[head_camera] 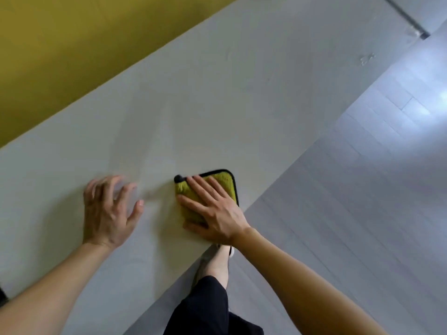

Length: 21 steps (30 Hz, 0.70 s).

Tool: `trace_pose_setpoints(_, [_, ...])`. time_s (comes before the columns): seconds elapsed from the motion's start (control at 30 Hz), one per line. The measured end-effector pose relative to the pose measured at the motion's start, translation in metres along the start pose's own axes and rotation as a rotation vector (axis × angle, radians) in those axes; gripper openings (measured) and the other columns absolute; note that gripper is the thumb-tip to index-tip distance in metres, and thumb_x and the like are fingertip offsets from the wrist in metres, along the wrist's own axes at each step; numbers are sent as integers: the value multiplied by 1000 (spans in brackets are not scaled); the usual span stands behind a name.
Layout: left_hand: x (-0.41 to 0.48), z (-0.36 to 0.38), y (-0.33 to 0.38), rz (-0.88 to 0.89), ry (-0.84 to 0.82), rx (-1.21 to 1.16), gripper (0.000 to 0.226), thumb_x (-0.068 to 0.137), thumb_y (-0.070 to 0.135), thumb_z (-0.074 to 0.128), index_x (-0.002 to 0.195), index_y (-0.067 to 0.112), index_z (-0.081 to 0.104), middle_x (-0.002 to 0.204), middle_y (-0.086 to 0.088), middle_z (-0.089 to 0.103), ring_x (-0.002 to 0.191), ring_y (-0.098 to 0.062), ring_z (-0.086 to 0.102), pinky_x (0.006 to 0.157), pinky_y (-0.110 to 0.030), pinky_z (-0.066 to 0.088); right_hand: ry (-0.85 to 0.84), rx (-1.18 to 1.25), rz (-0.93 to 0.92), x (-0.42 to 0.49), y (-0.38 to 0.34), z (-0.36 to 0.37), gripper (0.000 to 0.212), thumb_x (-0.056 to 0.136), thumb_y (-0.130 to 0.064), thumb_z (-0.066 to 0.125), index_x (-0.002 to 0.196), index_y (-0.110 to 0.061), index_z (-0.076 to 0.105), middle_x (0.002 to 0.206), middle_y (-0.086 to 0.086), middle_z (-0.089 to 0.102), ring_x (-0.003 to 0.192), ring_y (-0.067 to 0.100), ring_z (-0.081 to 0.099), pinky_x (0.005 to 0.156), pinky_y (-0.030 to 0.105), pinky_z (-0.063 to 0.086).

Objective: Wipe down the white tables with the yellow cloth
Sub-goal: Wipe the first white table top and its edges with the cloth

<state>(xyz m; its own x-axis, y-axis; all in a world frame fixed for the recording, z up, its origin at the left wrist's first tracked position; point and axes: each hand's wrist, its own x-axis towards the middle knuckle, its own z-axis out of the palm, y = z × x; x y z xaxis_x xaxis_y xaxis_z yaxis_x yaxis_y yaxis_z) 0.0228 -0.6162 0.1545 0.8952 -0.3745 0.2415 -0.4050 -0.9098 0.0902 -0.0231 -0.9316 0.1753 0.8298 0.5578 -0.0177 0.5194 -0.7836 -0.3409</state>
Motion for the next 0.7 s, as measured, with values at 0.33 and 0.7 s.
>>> trace_pose_setpoints(0.33, [156, 59, 64, 28, 65, -135, 54, 108, 43, 49, 143, 3, 58, 151, -26, 53, 154, -45, 43, 125, -67, 28, 173, -81, 807, -7, 243, -91, 89, 98, -85, 42, 170, -36, 26, 183, 8, 8, 170, 27, 3, 136, 59, 4])
trace_pose_setpoints(0.7, [186, 74, 54, -267, 81, -58, 61, 105, 39, 52, 158, 7, 51, 166, -23, 43, 160, -46, 31, 128, -70, 20, -79, 7, -185, 53, 170, -63, 78, 105, -63, 62, 169, -25, 39, 181, 12, 17, 169, 31, 12, 135, 58, 15])
